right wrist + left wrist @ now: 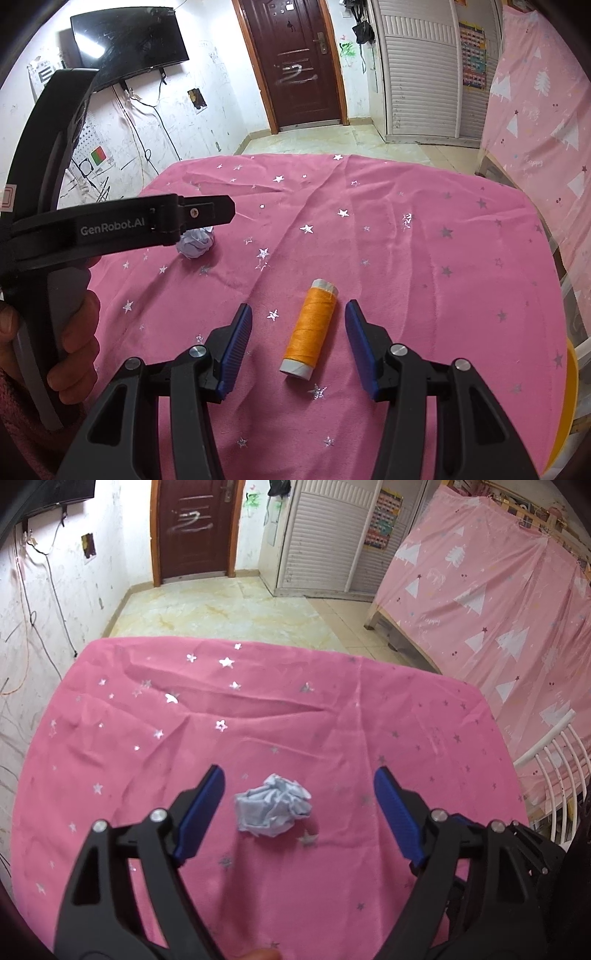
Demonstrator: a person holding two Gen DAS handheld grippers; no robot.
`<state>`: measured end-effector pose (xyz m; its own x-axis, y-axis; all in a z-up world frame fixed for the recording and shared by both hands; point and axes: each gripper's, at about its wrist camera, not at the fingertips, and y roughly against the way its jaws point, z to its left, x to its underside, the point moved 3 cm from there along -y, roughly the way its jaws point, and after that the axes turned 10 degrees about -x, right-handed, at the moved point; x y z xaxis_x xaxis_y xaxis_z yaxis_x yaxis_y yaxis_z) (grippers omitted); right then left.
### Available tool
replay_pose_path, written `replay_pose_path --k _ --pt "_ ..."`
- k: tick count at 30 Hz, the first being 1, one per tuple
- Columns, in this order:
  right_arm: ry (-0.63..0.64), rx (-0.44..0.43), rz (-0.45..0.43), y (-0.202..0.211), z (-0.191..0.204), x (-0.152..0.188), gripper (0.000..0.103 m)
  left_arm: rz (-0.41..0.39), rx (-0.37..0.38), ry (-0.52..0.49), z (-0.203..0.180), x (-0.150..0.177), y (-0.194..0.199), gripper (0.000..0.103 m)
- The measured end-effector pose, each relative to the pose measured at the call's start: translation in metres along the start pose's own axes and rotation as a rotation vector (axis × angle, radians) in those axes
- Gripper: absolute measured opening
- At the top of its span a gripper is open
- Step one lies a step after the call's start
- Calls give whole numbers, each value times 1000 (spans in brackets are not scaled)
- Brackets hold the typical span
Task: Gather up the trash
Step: 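Grasp the white crumpled paper with the left tool while the right tool grasps the orange thread spool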
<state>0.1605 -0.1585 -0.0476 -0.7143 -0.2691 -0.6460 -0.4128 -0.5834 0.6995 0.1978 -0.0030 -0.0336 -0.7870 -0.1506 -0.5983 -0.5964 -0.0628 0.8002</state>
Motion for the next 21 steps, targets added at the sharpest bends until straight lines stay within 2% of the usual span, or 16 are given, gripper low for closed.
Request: replay_pose_path --k 6,8,9,12,13,16,21 --pt "26 40 20 -5 4 1 46 37 -1 -2 1 4 -10 79" --pt "24 38 29 -6 3 1 45 54 2 -1 -2 6 -15 70" --pt "25 38 31 -7 3 1 44 67 8 -4 -2 7 -17 62" --pt "40 54 40 -9 6 1 33 77 3 -19 -3 9 -19 46" --pt "44 65 41 -9 5 1 26 79 7 -20 -3 9 -18 40" --pt "29 71 36 -9 1 0 10 79 7 -23 -3 10 -16 36" --pt "-11 52 9 -1 -10 1 10 78 10 -28 -7 8 -12 34"
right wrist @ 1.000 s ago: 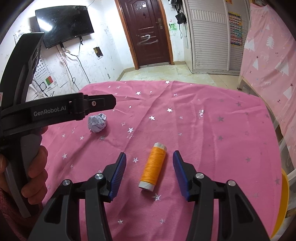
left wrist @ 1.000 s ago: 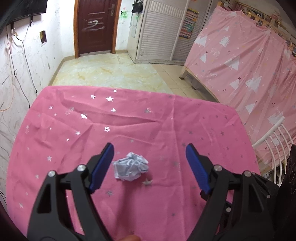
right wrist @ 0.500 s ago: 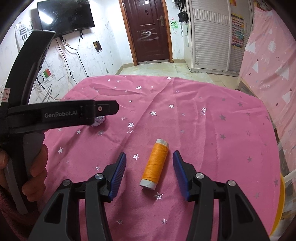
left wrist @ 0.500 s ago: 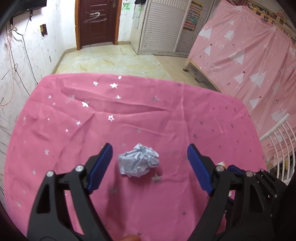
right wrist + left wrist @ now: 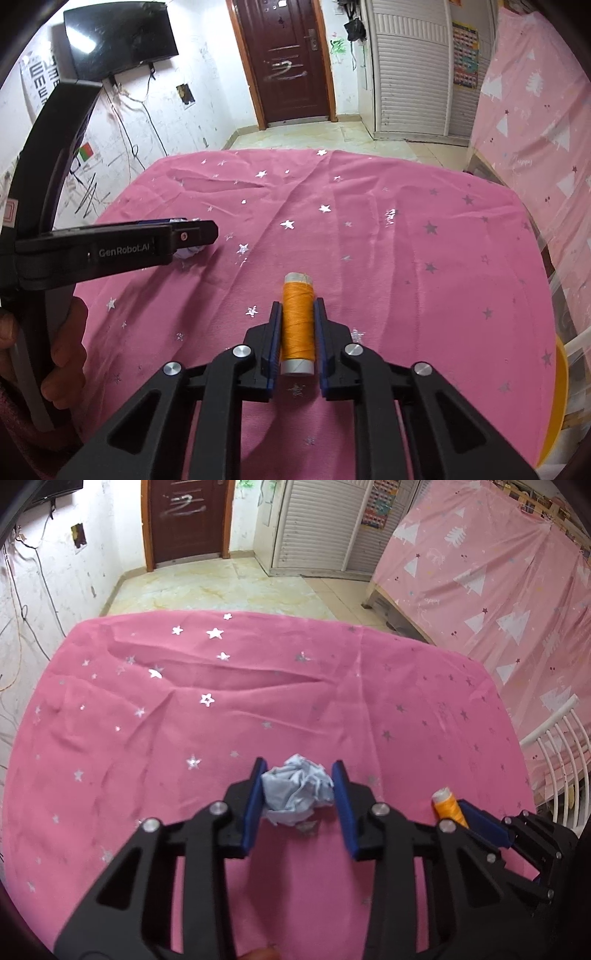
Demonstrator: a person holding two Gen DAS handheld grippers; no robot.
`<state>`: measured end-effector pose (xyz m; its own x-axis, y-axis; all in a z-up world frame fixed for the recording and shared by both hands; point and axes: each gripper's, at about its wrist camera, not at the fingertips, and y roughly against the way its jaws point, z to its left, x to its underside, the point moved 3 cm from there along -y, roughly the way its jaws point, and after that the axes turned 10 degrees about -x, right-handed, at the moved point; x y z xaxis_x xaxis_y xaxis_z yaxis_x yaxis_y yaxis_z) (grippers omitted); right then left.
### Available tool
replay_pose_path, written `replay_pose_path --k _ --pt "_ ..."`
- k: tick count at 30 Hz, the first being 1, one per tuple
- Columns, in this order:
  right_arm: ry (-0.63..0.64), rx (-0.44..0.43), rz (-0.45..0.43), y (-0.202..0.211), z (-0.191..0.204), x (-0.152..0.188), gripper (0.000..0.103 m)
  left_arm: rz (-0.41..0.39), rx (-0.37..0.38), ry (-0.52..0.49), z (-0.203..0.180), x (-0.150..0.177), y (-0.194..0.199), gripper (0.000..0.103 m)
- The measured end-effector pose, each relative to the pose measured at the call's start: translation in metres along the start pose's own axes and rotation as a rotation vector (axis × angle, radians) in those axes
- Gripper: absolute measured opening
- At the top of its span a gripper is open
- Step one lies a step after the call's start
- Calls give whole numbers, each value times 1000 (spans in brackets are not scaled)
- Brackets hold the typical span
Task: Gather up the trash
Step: 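Grasp the white crumpled paper with the left tool while the right tool grasps the orange thread spool, then carry the paper and spool over the yellow bin and open both tools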
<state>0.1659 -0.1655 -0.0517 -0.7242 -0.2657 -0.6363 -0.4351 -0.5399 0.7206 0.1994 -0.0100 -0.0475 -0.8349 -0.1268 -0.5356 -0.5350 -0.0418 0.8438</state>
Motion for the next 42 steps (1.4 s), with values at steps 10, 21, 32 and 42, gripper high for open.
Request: replay_pose_path --k 10,21,32,42 --pt "-67 12 -116 47 -32 0 10 -47 19 -65 -36 -7 23 34" --pt "-144 85 -220 107 -84 14 10 -90 75 -202 -114 -9 44 34" --pt "-233 156 -290 154 -135 38 10 -115 131 -330 -187 3 59 34" --pt "-295 215 -324 177 -169 55 10 -125 151 -432 -238 14 62 34"
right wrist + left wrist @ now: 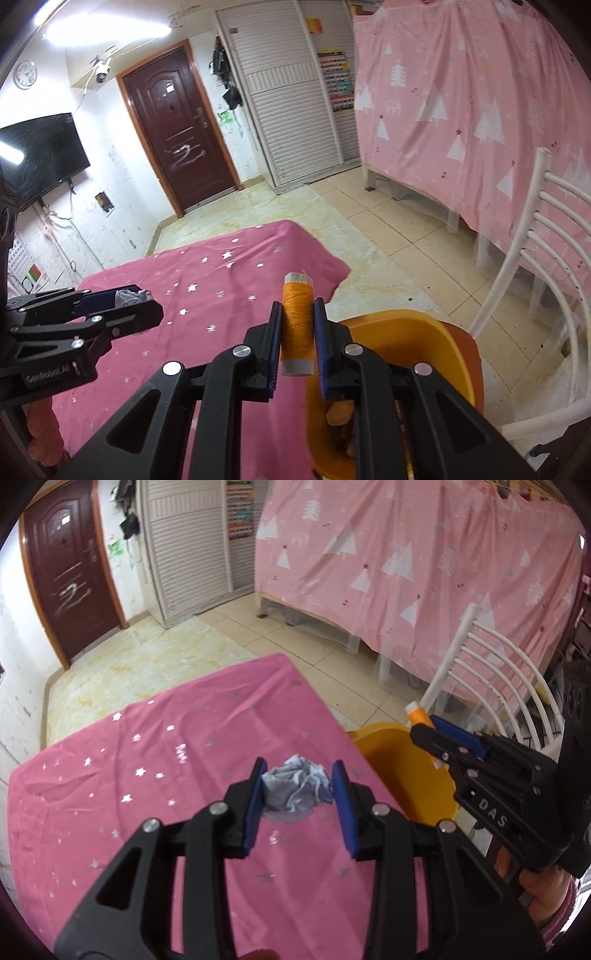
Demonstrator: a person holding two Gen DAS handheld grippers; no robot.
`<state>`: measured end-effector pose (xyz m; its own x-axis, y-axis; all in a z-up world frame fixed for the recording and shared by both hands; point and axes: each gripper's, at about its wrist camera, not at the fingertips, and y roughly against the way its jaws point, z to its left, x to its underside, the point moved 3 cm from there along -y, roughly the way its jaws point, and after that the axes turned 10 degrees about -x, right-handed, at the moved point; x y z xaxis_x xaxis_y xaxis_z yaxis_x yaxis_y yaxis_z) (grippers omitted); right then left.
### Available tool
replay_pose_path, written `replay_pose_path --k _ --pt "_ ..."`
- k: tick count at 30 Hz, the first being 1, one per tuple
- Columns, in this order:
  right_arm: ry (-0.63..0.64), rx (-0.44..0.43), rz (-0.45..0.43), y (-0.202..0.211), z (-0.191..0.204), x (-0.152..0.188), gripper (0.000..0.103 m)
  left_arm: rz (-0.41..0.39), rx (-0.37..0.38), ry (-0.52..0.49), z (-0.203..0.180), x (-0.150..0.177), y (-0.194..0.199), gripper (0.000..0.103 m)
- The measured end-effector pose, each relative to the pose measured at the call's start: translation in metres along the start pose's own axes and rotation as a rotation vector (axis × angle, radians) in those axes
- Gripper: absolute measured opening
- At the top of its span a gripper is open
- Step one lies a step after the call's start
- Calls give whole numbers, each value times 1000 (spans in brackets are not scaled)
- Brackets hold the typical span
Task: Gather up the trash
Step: 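Carry the paper and spool over the yellow bin and open both tools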
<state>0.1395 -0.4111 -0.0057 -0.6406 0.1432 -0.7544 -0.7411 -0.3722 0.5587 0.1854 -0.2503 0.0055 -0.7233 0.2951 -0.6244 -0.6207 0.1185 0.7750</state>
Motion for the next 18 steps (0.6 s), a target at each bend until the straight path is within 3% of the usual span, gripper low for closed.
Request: replay_pose_path --k 18 --pt "-112 63 20 11 -68 24 10 48 66 -107 -90 -16 -38 34"
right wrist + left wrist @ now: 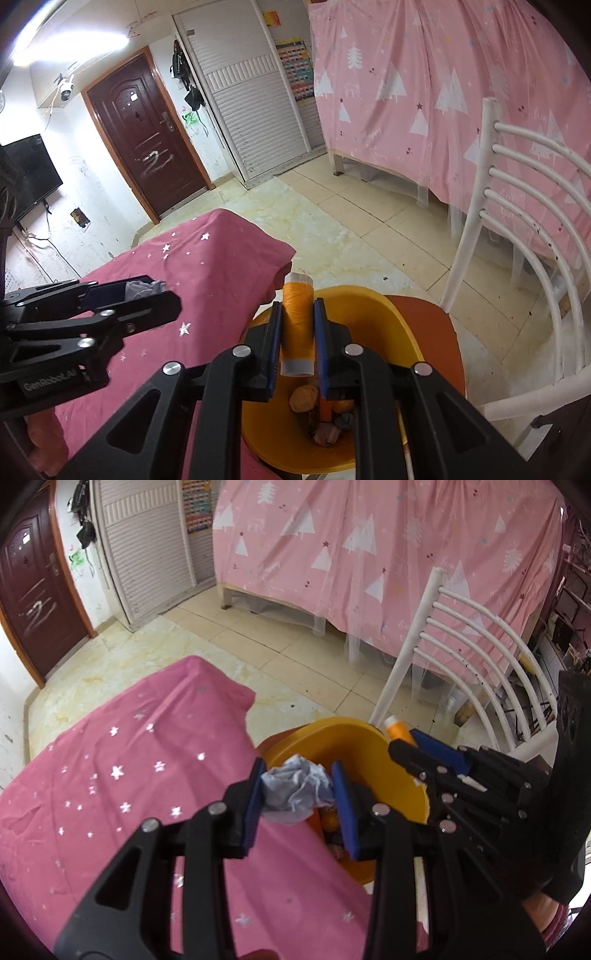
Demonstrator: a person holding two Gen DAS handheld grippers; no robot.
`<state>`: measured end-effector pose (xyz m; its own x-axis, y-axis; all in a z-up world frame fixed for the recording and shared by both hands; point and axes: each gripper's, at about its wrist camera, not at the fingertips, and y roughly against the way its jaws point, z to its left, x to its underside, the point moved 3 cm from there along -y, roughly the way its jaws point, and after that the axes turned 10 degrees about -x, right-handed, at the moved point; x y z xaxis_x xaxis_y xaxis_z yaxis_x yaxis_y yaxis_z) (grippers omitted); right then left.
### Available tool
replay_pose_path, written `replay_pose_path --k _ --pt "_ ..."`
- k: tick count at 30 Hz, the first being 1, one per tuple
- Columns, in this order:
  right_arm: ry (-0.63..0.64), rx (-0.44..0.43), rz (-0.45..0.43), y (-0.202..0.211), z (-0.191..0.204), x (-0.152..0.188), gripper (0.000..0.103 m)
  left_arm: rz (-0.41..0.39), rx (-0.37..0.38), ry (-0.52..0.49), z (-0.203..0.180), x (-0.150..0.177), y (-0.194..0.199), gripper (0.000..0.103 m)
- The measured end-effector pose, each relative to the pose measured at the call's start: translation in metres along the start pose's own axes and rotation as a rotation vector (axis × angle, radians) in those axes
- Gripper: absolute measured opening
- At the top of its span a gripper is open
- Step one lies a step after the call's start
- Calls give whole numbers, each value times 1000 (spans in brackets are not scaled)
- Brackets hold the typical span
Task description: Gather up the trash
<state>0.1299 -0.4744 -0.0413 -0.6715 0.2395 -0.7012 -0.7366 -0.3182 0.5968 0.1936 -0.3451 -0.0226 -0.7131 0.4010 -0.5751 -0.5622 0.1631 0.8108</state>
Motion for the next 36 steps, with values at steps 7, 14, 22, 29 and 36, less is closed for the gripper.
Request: replay_pose_path --k 7,14,22,29,36 --pt "-36 3 26 -5 -13 8 10 19 10 -14 -15 -4 -14 54" --pt "-44 23 44 -9 -15 11 14 6 -4 -21 -18 -5 -13 59" --pt "-30 22 34 -9 -4 11 36 -50 -44 25 11 -1 7 69" --pt "3 -23 10 -8 22 5 76 -109 -90 124 61 12 29 85" --pt "38 -78 -11 -14 66 1 86 -148 -145 198 113 35 52 91"
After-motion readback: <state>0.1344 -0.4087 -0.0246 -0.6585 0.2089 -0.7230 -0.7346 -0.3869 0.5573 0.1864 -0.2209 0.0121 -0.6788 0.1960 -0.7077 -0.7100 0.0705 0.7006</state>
